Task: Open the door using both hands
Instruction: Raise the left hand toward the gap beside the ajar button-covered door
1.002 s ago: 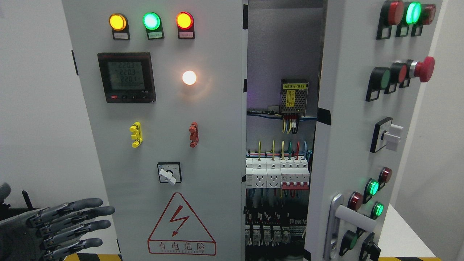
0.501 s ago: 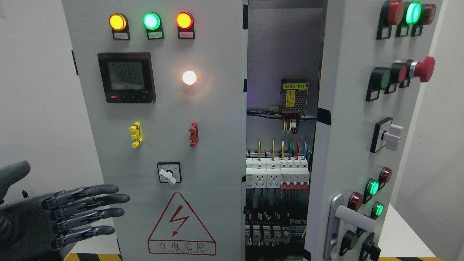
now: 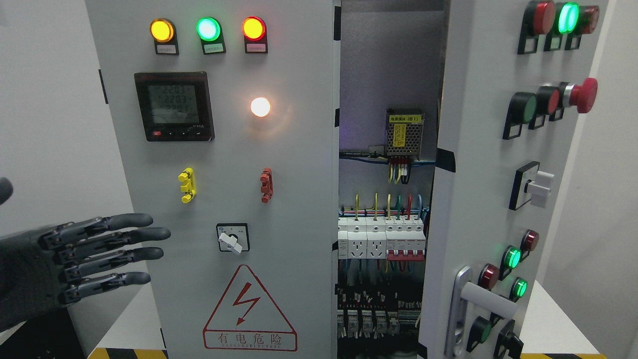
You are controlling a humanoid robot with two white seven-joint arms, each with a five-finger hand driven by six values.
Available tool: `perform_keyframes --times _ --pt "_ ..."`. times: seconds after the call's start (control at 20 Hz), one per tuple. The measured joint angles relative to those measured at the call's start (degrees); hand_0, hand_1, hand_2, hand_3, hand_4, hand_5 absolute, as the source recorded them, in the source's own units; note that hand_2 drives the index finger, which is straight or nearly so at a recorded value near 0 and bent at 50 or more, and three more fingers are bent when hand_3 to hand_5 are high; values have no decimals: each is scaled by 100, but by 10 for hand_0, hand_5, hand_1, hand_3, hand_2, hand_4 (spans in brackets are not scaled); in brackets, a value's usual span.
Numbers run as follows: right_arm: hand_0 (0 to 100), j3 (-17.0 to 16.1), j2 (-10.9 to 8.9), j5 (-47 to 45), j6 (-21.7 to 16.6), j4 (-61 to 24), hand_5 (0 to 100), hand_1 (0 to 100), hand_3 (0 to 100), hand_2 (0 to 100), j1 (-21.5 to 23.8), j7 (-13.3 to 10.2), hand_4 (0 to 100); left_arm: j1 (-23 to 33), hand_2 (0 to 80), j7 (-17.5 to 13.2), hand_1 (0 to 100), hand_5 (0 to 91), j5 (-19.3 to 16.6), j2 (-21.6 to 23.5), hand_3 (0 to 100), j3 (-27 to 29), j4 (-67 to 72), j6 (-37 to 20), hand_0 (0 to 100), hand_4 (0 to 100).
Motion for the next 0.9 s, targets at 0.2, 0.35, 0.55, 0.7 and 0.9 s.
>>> perform_keyframes --times 0.2,0.35,0.55,0.7,0.9 --pt "0 0 0 0 0 0 0 0 0 0 1 -1 0 -890 0 22 0 0 -183 -193 0 -758 16 195 0 31" --pt "0 0 0 0 0 0 0 0 0 0 1 -1 0 -1893 0 37 0 0 -395 -406 0 -1512 58 470 0 31" --pt "0 0 0 0 0 -1 0 0 0 0 1 -1 0 -3988 0 49 0 0 -693 -840 0 -3073 281 843 0 31" --pt "0 0 0 0 0 -1 0 0 0 0 0 -1 0 -5044 0 49 0 0 -833 -1225 0 -4055 508 979 0 31" --pt "0 0 0 0 0 -2 0 0 0 0 -1 -2 0 -6156 0 50 0 0 -928 -1724 0 -5256 807 1074 0 30"
